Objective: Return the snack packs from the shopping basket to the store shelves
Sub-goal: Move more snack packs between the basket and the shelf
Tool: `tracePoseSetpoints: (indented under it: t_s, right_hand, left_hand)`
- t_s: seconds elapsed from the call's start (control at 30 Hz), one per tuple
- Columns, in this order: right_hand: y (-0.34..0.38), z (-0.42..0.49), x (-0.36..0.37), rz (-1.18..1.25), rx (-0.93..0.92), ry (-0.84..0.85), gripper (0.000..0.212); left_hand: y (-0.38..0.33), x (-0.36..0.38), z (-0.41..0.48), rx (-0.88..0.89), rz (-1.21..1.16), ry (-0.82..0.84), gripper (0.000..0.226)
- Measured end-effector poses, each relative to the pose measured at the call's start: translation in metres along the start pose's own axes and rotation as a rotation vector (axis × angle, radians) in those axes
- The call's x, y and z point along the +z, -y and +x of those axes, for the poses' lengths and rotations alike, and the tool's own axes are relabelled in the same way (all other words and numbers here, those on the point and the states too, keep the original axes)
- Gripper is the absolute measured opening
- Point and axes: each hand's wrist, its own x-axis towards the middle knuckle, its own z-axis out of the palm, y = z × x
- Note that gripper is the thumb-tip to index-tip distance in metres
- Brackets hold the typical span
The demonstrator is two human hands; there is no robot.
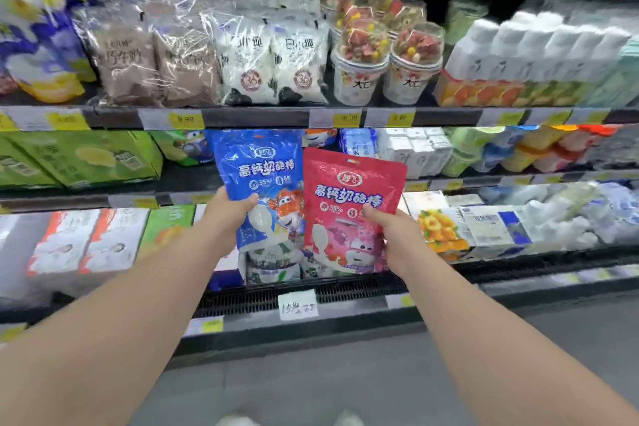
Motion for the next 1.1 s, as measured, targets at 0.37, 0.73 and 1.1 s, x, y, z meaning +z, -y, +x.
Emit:
tracePoseSetpoints:
  t_s: [0.37,0.73,1.1]
  right_hand:
    - [-0.021,0.153,0.018,0.114,-0.143,0.002,0.014]
    - [-0.012,0.241,0.102,0.2,-0.517,0.077,0.021]
    - [-0.055,0.228,0.102,-0.203,-0.979,0.02,0.115]
  left_hand:
    - [0.011,0.028,0.105,0.243,-0.013,0.068,0.025]
    - [0.008,-0.011,0.168,0.685,0.003,0.029,0.03]
    - [0.037,-0.004,0.175,0.978,0.249,-0.744,0.094]
